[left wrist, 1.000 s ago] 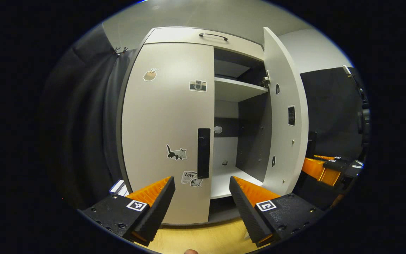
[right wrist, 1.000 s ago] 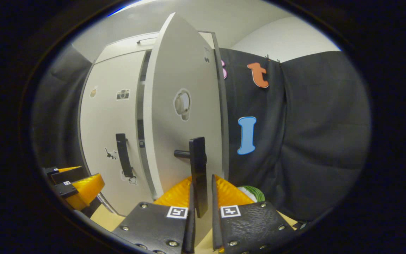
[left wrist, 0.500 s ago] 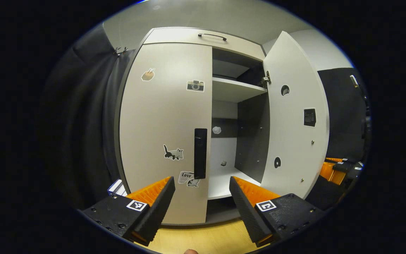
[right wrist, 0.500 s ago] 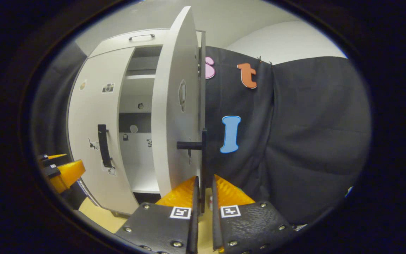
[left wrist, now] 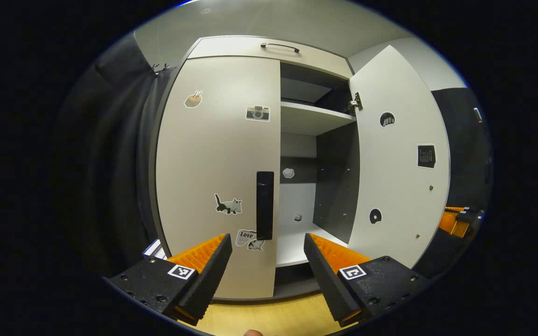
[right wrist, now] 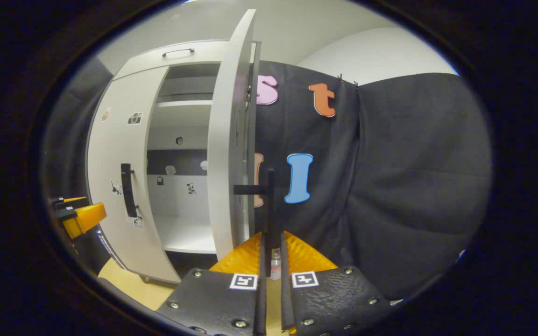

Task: Open the right door of the double-door shoe cabinet with the right hand, and open the left door with the left hand.

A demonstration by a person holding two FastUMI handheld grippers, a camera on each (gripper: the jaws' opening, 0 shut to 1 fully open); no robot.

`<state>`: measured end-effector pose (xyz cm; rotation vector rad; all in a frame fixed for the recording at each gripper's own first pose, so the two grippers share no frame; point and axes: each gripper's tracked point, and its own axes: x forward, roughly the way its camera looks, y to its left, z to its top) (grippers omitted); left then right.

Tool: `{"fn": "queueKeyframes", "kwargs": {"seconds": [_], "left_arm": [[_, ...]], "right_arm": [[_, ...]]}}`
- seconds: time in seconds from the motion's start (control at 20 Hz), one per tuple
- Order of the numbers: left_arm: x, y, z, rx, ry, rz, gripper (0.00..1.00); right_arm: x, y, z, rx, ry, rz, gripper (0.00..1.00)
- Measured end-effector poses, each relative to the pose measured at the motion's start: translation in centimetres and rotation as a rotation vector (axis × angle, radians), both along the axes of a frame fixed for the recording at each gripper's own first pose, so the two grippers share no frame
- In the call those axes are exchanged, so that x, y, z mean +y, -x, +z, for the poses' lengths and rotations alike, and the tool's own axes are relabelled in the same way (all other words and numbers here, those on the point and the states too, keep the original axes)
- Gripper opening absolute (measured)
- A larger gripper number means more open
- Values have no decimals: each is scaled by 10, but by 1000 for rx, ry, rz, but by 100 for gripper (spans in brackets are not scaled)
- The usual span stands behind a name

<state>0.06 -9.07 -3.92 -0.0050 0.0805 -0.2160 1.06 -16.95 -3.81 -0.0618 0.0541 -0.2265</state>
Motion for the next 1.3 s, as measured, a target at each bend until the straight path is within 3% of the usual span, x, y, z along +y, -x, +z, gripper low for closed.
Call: {"fn": "queueKeyframes", "kwargs": {"seconds": [0.15, 0.3, 0.55, 0.6, 0.65, 0.7, 0.9, 1.0, 1.25, 1.3], "left_arm": [[-1, -14, -1, -11, -16, 15, 97], [-6, -28, -1, -16, -23, 22, 96], [-9, -51, 5, -52, -48, 46, 96], [-9, -55, 6, -55, -47, 49, 96], [-9, -59, 6, -60, -44, 50, 96], [-9, -65, 6, -61, -44, 54, 96], [-14, -80, 4, -60, -51, 62, 96], [-19, -87, 4, -66, -56, 63, 96], [-26, -107, -4, -54, -52, 83, 96], [-28, -110, -8, -43, -49, 88, 96]], "right_arm": [[-26, 9, 6, -23, -14, -70, 12], [-20, 7, 4, -23, -70, -37, 10], [-27, 16, 2, -18, -21, -66, 11], [-28, 18, 1, -16, -22, -73, 21], [-30, 24, 1, -19, -27, -82, 11], [-33, 28, 2, -24, -34, -98, 11], [-46, 41, 1, -21, -62, -139, 24], [-52, 46, 0, -18, -71, -160, 48], [-67, 65, 1, -21, -75, -209, 82], [-70, 68, -1, -17, -70, -223, 74]]}}
